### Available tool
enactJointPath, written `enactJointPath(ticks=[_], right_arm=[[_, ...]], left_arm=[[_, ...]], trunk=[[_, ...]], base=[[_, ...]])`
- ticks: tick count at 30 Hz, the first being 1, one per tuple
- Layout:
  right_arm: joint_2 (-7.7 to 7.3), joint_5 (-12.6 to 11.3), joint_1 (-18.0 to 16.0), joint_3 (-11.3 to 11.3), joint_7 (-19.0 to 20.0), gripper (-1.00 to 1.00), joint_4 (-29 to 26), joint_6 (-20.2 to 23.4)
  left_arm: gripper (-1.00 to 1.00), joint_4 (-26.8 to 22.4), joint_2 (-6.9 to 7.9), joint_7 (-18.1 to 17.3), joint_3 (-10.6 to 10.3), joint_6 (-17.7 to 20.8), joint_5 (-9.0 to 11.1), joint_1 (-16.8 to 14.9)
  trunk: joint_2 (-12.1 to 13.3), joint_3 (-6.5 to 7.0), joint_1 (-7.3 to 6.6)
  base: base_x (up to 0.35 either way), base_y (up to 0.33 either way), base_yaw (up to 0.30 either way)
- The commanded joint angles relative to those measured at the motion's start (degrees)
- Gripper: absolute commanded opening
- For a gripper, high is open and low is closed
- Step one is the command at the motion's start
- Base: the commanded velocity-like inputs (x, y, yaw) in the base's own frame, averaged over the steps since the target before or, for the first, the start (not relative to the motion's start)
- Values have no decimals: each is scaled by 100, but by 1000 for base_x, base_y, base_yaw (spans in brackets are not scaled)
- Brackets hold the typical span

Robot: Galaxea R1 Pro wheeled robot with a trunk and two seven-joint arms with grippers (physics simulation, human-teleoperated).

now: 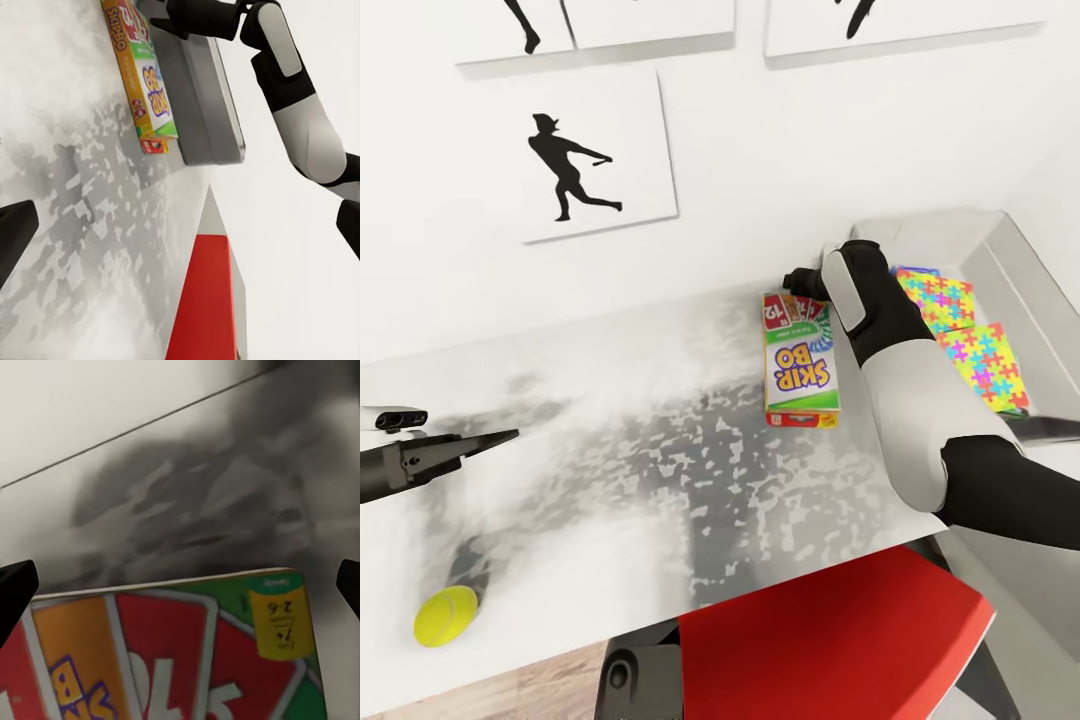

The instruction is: Put all the toys in the child's room - the three board games (two on the bed and one on the table), the two jigsaw puzzles on the table, and the tennis ball on the table - inside the toy box on the table in the child's room.

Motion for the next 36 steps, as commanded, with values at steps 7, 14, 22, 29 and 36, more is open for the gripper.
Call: enactJointPath(ticks=[7, 14, 22, 29, 36], right_arm=[[-3, -27, -7, -5, -54, 100, -14, 9], [-5, -28, -11, -11, -237, 100, -47, 20], [0, -22, -12, -15, -370, 100, -55, 33], [3, -19, -5, -14, -373, 100, -55, 34], [0, -19, -3, -9, -373, 100, -55, 33]], left_arm=[[100, -1, -3, -23, -2, 56, 0, -2], [100, -1, -3, -23, -2, 56, -4, -2], [100, -1, 1, -23, 0, 59, -3, -2], [100, -1, 3, -23, 1, 63, -5, -2], [100, -1, 3, -23, 0, 63, -5, -2]], trunk=[[-9, -68, 3], [-9, -82, 3], [-9, -83, 3], [-9, -83, 3], [-9, -83, 3]], base=[[0, 0, 0], [0, 0, 0], [0, 0, 0], [0, 7, 0], [0, 42, 0]])
